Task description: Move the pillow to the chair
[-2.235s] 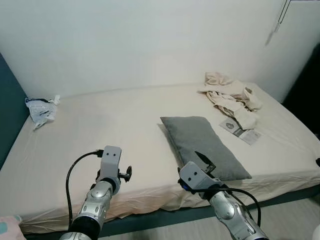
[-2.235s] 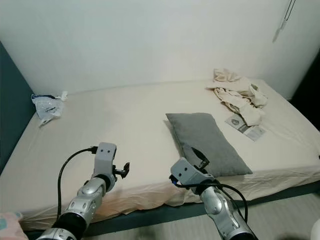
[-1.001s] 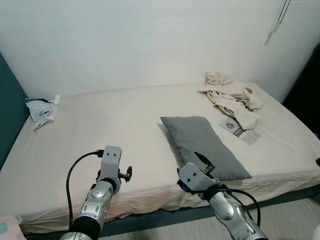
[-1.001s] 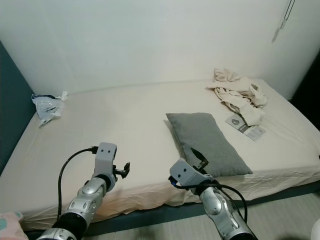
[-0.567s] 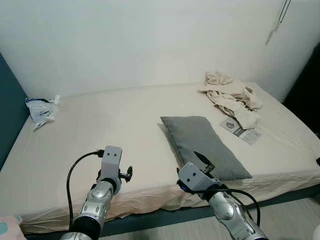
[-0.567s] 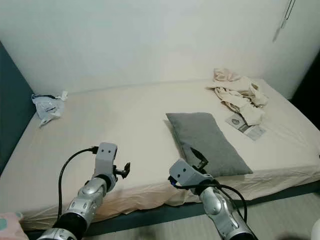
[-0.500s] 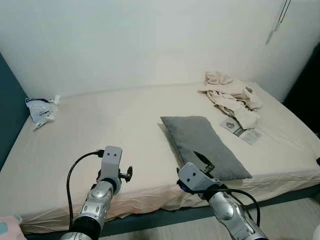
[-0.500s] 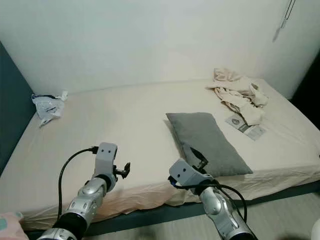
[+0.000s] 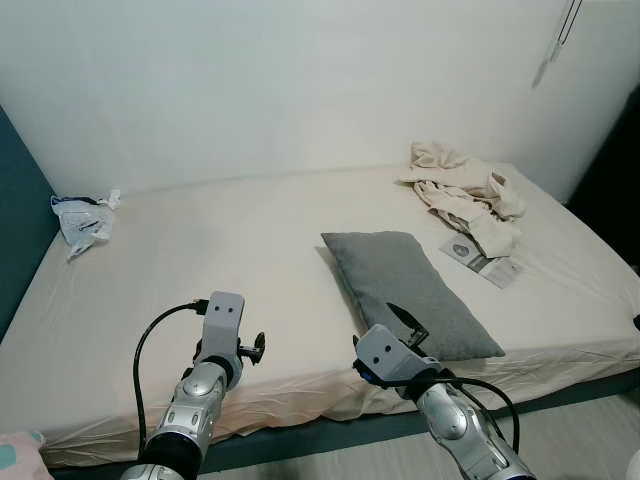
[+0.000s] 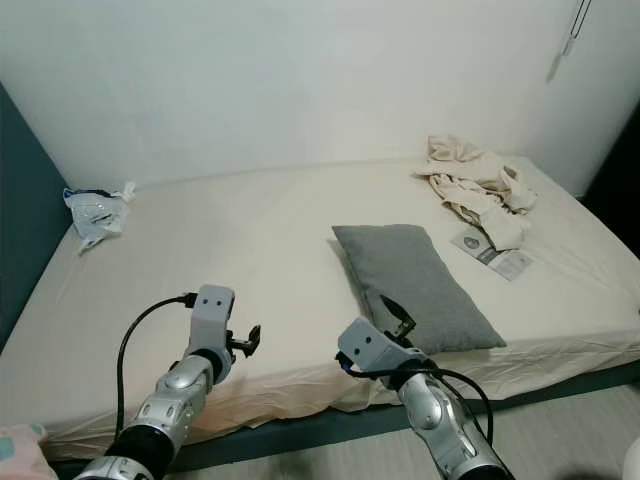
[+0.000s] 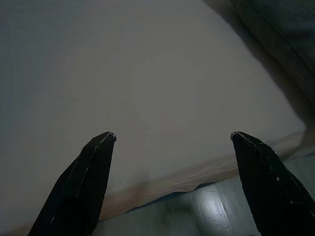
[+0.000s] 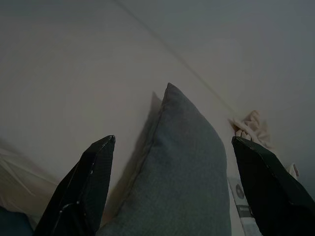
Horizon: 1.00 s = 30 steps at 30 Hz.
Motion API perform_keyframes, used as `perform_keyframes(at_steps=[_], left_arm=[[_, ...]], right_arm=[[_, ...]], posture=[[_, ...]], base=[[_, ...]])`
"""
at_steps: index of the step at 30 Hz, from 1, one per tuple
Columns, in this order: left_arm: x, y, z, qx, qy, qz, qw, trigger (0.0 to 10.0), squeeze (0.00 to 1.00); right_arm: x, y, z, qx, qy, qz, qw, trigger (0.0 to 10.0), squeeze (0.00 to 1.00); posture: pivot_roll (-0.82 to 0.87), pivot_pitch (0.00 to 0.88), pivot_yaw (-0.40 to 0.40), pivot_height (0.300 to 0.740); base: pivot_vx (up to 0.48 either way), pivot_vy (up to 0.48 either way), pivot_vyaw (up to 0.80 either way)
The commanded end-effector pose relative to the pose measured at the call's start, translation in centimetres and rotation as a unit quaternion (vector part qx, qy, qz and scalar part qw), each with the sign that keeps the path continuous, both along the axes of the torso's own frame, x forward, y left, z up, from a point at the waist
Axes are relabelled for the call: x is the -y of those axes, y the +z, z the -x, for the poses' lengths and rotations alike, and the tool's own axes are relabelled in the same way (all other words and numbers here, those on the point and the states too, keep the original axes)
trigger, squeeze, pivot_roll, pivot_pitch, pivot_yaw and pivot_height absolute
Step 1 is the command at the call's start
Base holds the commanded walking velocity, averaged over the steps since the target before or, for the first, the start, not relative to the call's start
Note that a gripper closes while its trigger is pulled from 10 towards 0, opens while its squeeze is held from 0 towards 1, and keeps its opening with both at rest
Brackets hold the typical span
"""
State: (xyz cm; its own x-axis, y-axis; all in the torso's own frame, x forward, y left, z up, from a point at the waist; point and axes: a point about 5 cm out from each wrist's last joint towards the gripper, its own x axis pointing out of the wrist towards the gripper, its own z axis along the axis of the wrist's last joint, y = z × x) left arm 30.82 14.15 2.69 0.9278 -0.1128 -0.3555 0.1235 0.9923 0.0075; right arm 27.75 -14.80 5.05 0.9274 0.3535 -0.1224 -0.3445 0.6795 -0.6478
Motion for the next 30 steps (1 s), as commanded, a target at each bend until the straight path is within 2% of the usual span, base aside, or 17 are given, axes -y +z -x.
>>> perform_keyframes(at_steps=[1, 30], left_arm=[[-0.02, -0.38, 0.24, -0.01, 0.001, 0.0, 1.0, 10.0, 0.0], [0.21, -0.6, 0.46, -0.01, -0.001, 0.002, 1.0, 10.0, 0.0]], right_arm=[[-0.22, -0.1, 0.08, -0.003, 0.003, 0.002, 1.0, 10.0, 0.0], [0.1, -0.27, 0.25, -0.006, 0.0, -0.004, 1.0, 10.0, 0.0]], posture=[[-0.08, 0.063, 0.02, 0.74], [-0.09, 0.042, 0.009, 0.74]], base=[[0.0, 0.0, 0.0], [0.0, 0.0, 0.0]])
